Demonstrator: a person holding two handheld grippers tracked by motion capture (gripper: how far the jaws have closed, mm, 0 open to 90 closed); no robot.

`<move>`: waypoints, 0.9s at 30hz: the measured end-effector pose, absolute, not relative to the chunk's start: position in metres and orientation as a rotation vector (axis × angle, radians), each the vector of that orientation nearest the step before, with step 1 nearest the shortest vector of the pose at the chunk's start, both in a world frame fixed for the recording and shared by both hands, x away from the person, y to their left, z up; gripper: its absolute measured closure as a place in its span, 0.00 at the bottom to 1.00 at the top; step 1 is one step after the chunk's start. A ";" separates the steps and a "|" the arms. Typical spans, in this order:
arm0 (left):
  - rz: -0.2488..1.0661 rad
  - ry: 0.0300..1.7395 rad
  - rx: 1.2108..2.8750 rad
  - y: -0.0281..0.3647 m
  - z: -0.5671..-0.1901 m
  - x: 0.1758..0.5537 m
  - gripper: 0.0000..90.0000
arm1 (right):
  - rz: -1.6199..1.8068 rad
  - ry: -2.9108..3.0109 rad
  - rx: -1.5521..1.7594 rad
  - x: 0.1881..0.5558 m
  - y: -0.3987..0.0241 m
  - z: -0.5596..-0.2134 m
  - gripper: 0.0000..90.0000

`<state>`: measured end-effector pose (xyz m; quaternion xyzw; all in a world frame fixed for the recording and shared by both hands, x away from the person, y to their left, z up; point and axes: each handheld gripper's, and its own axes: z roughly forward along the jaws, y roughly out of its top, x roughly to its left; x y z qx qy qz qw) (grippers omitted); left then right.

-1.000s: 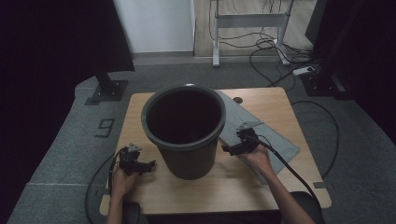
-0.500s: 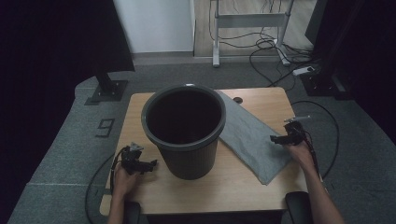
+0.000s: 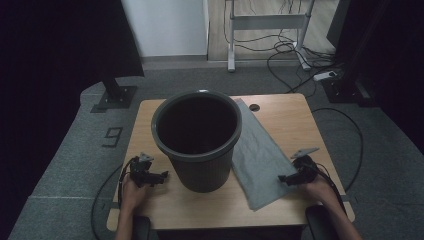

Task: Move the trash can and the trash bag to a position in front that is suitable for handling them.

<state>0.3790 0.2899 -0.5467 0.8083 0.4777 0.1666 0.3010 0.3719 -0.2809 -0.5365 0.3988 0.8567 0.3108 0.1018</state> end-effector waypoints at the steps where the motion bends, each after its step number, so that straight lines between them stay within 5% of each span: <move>1: 0.442 1.267 2.144 0.290 -0.547 0.380 0.00 | 0.954 2.525 1.101 0.364 -0.275 -0.524 0.11; 8: 0.442 1.264 2.146 0.288 -0.547 0.381 0.00 | 0.901 2.401 1.196 0.413 -0.279 -0.516 0.17; 14: 0.442 1.263 2.146 0.288 -0.547 0.381 0.00 | 0.847 2.418 1.260 0.433 -0.278 -0.535 0.56; 21: 0.441 1.263 2.146 0.288 -0.547 0.381 0.00 | 0.865 2.487 1.191 0.397 -0.270 -0.534 0.60; 27: 0.442 1.264 2.146 0.288 -0.547 0.382 0.00 | 0.940 2.657 1.001 0.349 -0.245 -0.526 0.45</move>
